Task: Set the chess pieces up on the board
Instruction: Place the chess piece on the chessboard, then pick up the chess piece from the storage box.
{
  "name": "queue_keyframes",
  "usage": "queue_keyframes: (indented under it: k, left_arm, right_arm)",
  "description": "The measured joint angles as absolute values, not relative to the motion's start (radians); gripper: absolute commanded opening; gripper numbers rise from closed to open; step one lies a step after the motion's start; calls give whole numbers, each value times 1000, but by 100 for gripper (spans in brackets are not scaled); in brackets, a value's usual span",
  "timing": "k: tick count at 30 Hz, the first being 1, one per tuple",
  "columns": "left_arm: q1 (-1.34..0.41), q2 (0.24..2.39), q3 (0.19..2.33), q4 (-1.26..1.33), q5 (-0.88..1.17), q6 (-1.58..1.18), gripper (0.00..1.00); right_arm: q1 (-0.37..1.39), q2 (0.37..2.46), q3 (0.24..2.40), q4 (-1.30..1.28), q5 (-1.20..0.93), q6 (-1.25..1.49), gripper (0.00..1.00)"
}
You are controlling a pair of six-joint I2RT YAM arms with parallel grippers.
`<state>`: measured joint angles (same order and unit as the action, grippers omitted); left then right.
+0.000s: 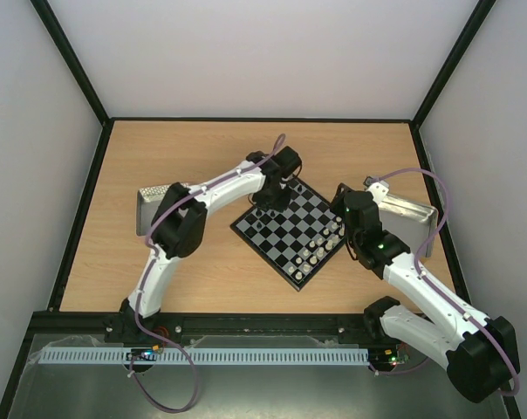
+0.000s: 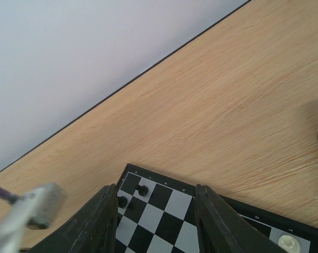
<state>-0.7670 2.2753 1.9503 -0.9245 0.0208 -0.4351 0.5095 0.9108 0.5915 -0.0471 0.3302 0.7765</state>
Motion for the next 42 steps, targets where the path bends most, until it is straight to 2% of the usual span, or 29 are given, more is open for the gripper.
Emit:
queue_keyframes:
  k: [5,10,15,22,26,32,39,42]
  left_arm:
    - [-756,2123,1887,-892,26,-435,42]
    - [-682,1869,1687,-818,-19,-461,49]
    - [-508,1643,1383,-729,-104,-532,51]
    - [-233,1460,1013,-611,-160,-664,58]
    - [-174,1447,938,-560,-190,-716,57]
    - [-144,1547,948,-493,-233,-749,50]
    - [-121,1637,950,-450,-261,-764,49]
    - [-116,1658,959,-427,-261,-766,46]
  right_arm:
    - [509,910,591,-47,321,783,40]
    - [509,910,591,-47,312,787,40]
    - [509,911,591,-41,295,790,40]
    - [509,925,589,-31,270,791,40]
    - [509,935,589,-30,260,791,40]
    - [509,936,589,-23,250,792,39]
    - [509,936,589,-23,247,791,39]
    - [509,939,589,-21,245,791,39]
